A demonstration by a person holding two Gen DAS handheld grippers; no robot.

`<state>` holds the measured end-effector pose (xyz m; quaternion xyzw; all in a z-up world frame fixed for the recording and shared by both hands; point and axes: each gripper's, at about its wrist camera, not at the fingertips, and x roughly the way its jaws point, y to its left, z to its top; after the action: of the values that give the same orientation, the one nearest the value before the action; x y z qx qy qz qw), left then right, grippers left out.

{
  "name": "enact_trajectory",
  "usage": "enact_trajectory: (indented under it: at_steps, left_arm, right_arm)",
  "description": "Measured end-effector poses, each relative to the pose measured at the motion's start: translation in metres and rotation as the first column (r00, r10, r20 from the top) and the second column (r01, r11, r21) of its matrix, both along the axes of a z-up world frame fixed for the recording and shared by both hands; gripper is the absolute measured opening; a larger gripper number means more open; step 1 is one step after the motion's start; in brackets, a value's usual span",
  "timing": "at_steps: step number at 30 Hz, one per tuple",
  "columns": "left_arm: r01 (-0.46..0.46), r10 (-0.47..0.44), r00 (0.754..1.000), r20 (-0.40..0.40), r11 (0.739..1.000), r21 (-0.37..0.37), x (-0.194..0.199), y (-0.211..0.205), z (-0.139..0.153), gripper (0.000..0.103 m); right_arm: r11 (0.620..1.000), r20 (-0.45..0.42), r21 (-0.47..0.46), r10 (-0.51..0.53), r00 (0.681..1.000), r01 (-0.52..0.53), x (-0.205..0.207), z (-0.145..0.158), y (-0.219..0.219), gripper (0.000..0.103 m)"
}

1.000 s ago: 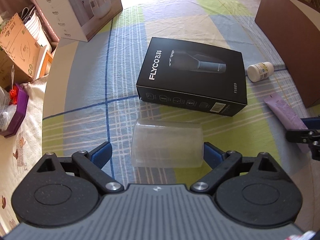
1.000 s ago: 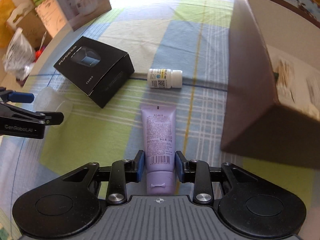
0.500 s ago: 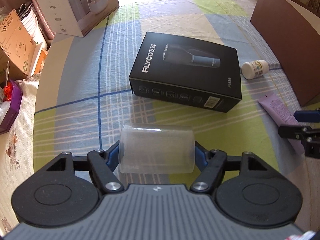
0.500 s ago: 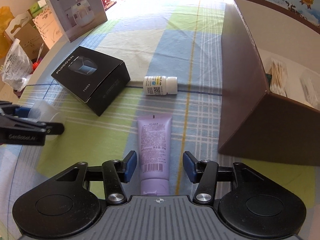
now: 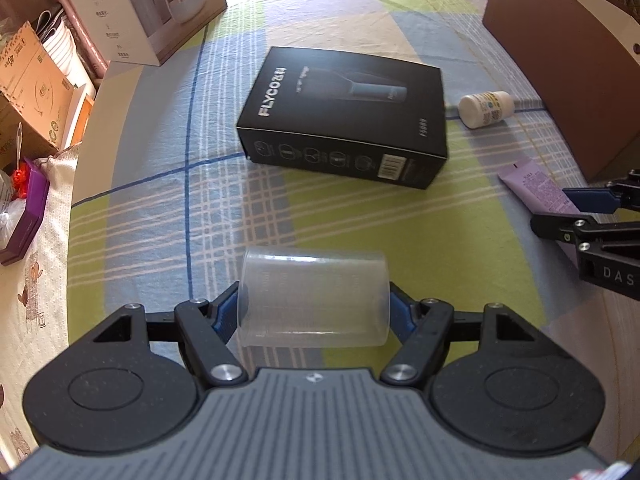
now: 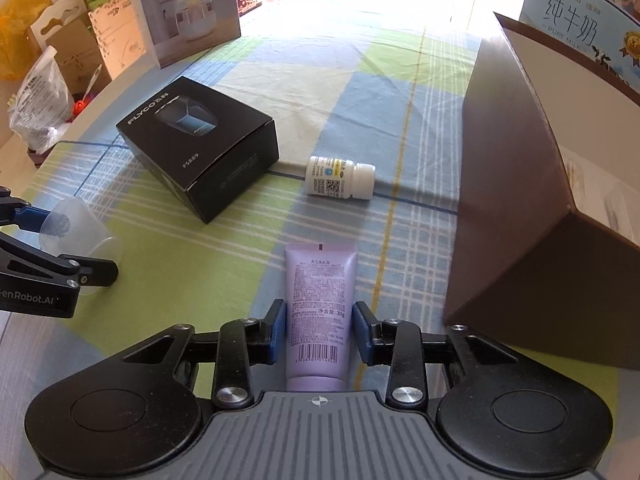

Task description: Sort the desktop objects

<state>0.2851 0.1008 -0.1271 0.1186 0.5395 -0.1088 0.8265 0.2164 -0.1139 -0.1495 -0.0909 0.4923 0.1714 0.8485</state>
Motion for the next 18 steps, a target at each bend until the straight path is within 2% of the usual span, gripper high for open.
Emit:
enact_trajectory:
  at_steps: [9,18]
  left_arm:
    - [0.037,-0.037,0.999,-0.009,0.999,-0.018,-0.032,-0.028,0.009,0.069]
    - [0.082,-0.081,0.996,0.027,0.995,-0.049,-0.056,-0.065,0.033,0.069]
  right_arm:
    - [0.999,-0.044,0.030,0.042,0.998,-0.040,-0.026,0.005,-0.021,0.032]
    - [0.994,-0.039,0.102,0.048,0.998,-0.043,-0.054,0.029,-0.067,0.032]
